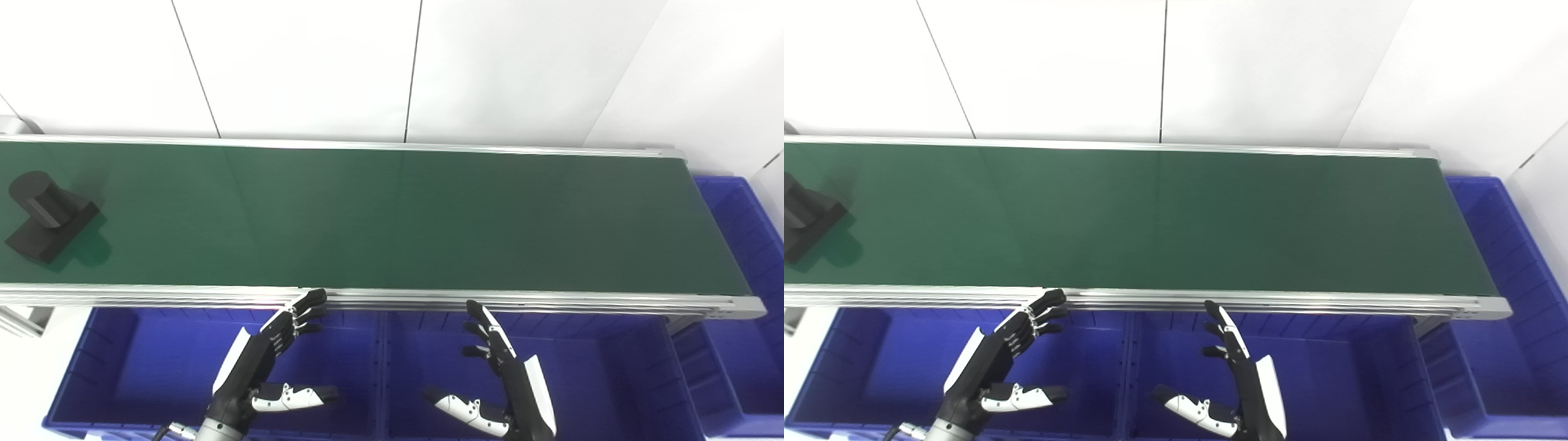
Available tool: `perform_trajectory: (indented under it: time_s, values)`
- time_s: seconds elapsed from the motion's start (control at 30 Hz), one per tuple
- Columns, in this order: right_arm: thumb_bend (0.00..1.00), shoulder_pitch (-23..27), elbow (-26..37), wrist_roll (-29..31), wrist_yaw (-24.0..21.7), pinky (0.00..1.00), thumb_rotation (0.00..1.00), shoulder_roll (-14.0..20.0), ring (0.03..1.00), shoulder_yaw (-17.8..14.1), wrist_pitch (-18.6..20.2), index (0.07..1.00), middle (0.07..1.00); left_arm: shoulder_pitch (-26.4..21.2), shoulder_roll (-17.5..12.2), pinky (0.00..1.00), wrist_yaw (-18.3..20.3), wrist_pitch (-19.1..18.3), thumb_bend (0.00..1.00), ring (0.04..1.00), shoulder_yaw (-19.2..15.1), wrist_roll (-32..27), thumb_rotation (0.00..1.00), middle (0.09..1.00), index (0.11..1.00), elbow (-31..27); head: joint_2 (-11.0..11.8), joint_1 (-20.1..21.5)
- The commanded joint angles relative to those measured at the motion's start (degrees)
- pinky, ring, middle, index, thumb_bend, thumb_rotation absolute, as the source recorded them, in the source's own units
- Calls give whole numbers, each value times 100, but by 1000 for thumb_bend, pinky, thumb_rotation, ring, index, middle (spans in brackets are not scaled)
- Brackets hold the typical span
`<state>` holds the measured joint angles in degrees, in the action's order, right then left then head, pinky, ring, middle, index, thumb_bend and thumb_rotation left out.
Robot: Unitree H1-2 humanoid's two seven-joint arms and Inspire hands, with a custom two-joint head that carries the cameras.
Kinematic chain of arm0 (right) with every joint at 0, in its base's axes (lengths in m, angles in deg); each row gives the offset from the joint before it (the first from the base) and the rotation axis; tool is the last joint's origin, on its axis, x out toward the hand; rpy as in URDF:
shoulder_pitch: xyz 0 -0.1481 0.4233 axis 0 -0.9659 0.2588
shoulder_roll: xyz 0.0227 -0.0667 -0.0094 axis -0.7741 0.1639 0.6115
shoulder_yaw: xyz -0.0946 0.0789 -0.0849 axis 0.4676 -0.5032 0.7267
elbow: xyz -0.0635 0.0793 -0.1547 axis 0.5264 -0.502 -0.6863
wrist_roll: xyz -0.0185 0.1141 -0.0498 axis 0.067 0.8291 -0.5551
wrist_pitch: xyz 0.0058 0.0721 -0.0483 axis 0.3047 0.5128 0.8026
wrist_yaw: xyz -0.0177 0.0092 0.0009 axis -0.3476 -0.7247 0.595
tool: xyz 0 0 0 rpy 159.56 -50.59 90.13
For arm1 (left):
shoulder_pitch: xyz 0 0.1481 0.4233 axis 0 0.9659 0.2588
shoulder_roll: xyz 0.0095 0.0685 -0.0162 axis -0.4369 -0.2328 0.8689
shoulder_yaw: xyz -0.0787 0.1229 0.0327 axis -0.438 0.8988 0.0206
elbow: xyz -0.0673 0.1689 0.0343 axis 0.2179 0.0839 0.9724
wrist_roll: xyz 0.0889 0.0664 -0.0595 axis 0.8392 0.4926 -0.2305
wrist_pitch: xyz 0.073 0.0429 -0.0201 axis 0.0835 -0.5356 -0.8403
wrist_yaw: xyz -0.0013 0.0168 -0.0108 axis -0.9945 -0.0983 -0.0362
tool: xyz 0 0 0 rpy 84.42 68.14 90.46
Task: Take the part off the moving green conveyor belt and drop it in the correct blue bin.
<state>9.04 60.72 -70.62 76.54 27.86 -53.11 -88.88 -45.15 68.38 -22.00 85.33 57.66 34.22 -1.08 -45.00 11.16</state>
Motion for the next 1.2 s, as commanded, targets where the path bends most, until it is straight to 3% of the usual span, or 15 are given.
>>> perform_trajectory:
  time_s: [0.0,0.23,0.37,0.4,0.43,0.47,0.6,0.77,0.87,0.97,1.17]
  values:
    - [774,4,164,2,39,719,379,-18,848,-12,-103,920,920,-67,-12,773,-56,255,861,835,-5,-9,279,884,863,-89,-5,-2]
    - [771,-22,190,-8,28,729,379,-4,860,-11,-107,920,925,-38,-6,773,-65,256,857,838,-2,-2,290,886,868,-134,-6,-12]
    - [758,-54,144,49,34,736,370,80,879,-32,-255,921,926,-18,-1,775,-34,253,848,844,65,5,279,891,869,-124,219,-703]
    - [746,-70,117,109,24,669,364,124,828,-46,-311,926,928,-12,4,773,-11,255,844,845,104,-5,275,895,872,-99,395,-1129]
    - [733,-81,97,169,12,606,355,163,785,-54,-355,932,934,-7,6,774,10,257,841,846,133,-30,271,898,875,-81,395,-1129]
    - [726,-87,64,226,12,599,349,205,787,-72,-405,936,941,-1,25,771,-4,259,844,842,164,-17,267,896,873,-57,554,-1470]
    - [730,-82,-79,436,66,598,318,272,761,-150,-560,935,942,46,108,750,-210,255,884,824,228,292,282,882,849,-38,810,-1856]
    - [691,74,-561,476,176,464,304,390,649,-196,-1043,947,947,27,152,717,-353,255,920,808,305,416,270,868,829,50,1034,-1933]
    - [691,-46,-190,546,31,422,238,300,555,-226,-509,943,943,-8,142,712,-394,250,925,802,344,440,257,863,825,97,1049,-1923]
    - [685,-41,-231,527,29,499,169,317,621,-230,-599,942,946,-43,139,711,-433,252,932,800,367,424,250,861,824,174,1165,-1896]
    - [676,30,-467,349,106,646,198,312,791,-269,-773,933,934,-120,128,703,-512,258,941,794,418,402,234,856,822,317,1280,-1886]
